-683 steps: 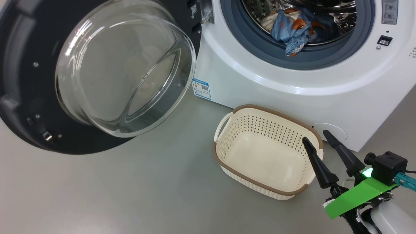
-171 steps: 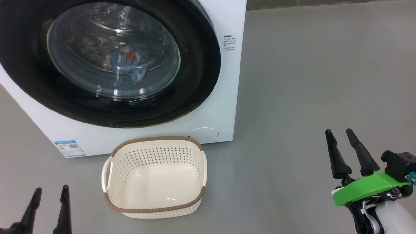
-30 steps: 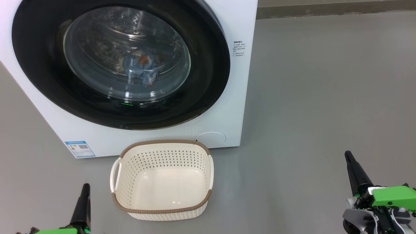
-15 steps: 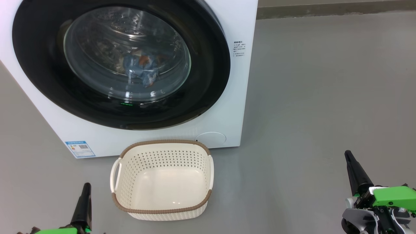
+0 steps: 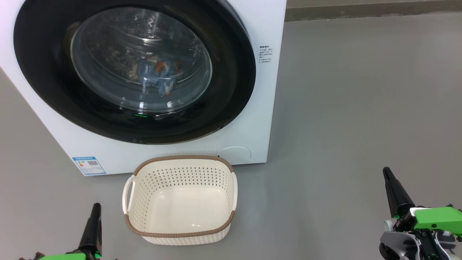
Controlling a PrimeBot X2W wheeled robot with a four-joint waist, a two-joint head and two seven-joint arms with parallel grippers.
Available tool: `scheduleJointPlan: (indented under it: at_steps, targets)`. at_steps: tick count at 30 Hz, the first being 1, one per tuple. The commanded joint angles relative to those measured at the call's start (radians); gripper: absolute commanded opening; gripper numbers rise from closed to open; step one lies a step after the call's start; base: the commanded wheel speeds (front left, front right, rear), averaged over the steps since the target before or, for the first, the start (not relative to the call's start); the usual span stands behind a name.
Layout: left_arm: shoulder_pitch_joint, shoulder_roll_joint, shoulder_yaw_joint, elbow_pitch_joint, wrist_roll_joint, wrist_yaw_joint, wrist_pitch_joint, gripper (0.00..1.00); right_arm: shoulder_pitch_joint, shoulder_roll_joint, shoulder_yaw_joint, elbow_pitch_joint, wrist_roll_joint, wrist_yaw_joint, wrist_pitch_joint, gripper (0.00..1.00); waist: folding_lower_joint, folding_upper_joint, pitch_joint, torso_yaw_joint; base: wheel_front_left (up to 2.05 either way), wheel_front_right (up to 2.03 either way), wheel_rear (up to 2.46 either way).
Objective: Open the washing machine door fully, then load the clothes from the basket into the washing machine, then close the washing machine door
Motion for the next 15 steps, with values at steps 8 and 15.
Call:
scheduleJointPlan:
  at_steps: [8,15]
  targets:
    - [-0.043,0.009,0.026,-0.031,-0.008,0.001,0.006,0.0,-0.014,-0.008,0.018,-0.03,0.004,0.0,0.007,0.0,0.0,0.0,0.0,0.0,0.0,0.0,0.0]
    - [-0.043,0.009,0.026,-0.031,-0.008,0.001,0.006,0.0,-0.014,-0.008,0.017,-0.03,0.004,0.0,0.007,0.0,0.0,0.0,0.0,0.0,0.0,0.0,0.0]
